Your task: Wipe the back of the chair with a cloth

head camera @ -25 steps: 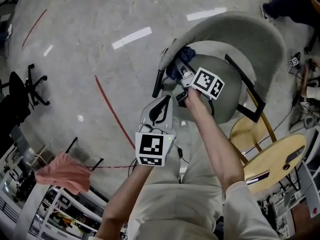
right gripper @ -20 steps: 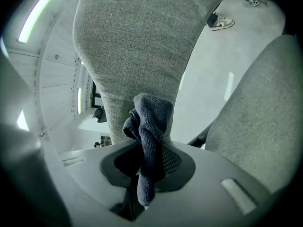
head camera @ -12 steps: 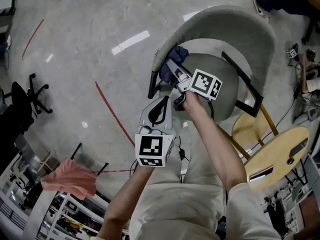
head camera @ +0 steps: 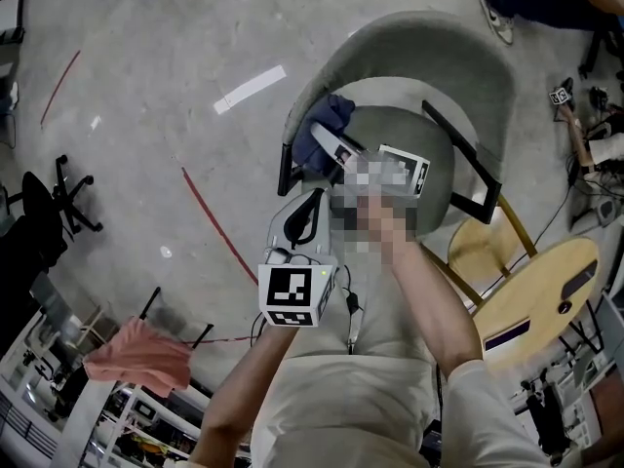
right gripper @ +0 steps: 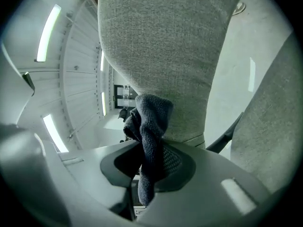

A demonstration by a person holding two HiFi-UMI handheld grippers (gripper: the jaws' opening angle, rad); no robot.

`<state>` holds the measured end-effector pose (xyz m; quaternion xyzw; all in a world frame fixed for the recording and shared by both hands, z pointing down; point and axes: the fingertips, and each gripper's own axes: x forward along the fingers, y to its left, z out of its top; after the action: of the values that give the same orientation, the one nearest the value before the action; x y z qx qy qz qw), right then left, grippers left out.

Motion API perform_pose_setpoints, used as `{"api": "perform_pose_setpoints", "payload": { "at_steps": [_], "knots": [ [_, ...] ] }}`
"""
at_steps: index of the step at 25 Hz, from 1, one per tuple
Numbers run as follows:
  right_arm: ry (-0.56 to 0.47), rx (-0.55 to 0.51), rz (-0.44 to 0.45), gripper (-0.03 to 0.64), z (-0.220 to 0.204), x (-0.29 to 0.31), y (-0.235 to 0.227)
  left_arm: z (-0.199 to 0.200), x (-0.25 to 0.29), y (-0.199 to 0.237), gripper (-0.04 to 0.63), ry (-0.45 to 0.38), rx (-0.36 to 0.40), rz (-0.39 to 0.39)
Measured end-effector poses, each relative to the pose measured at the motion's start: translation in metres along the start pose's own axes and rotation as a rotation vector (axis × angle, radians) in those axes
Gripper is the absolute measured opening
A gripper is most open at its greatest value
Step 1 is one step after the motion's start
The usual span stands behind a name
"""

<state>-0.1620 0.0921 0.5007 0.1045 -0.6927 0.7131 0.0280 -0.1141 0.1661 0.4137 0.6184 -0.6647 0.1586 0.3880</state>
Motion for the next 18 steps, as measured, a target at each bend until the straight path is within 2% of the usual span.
{"api": "perform_pose_setpoints", "payload": {
  "at_steps": [3, 8, 18],
  "knots": [
    [-0.008, 0.006, 0.009, 0.077, 0.004, -0.006, 0.005, 0.003, 0.000, -0.003, 0.001, -0.001, 0.005, -0.003],
    [-0.046, -0.014, -0.054, 0.077, 0.018, -0.019, -0.010, 0.006, 0.003, -0.008, 0.001, 0.002, 0.018, -0.002],
    [-0.181, 0.010, -0.272, 0.078, 0.058, -0.038, -0.068, -0.004, 0.016, -0.015, 0.001, 0.046, -0.005, -0.039]
  ]
}}
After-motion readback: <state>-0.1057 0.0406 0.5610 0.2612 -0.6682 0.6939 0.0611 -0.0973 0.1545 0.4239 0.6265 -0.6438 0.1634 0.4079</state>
